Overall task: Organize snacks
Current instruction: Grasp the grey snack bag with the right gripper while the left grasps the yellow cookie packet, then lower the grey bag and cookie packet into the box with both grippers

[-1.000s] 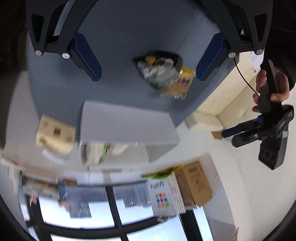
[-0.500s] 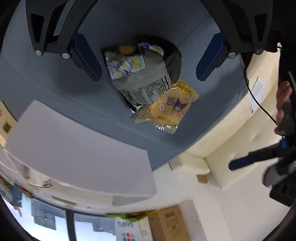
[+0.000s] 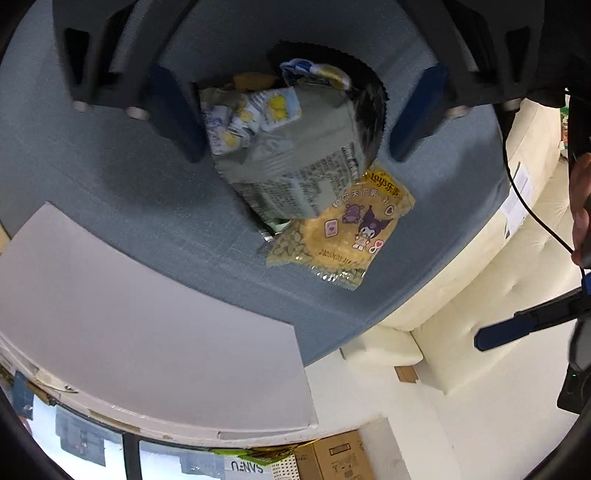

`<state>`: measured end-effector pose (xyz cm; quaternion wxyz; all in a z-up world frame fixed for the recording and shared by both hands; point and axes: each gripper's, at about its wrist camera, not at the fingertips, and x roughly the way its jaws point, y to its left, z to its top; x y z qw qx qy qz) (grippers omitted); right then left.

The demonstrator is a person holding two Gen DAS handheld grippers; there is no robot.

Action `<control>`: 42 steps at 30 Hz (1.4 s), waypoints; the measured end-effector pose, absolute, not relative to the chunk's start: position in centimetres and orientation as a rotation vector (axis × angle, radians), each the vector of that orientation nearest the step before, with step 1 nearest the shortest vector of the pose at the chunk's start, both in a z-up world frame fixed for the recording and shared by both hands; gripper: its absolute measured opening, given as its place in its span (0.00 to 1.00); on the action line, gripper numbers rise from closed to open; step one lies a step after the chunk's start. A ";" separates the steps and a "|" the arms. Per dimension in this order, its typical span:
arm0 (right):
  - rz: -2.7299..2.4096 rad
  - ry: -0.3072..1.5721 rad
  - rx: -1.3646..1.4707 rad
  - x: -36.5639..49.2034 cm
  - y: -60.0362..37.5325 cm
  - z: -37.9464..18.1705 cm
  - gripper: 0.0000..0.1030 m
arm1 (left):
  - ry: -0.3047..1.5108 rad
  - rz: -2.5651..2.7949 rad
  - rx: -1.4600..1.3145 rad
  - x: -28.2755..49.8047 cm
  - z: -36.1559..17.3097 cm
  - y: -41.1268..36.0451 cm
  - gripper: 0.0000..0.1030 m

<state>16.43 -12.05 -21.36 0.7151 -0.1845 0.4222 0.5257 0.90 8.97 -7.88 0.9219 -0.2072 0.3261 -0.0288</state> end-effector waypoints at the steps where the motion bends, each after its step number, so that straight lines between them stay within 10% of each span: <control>1: 1.162 0.933 -0.408 16.5 -12.1 -21.2 0.78 | 0.678 -0.056 -0.427 1.0 -8.1 9.0 1.00; 22: 0.960 0.793 -0.123 17.2 -24.7 -14.2 0.77 | 1.041 0.184 -0.138 10.0 -17.4 2.4 1.00; 25: 0.962 0.791 -0.126 17.1 -24.3 -14.5 0.77 | 1.023 0.136 -0.164 9.7 -17.8 2.7 0.76; 42: 0.942 0.685 -0.014 20.8 -22.4 -9.2 0.77 | 0.628 0.006 -0.233 8.4 -3.9 7.2 0.74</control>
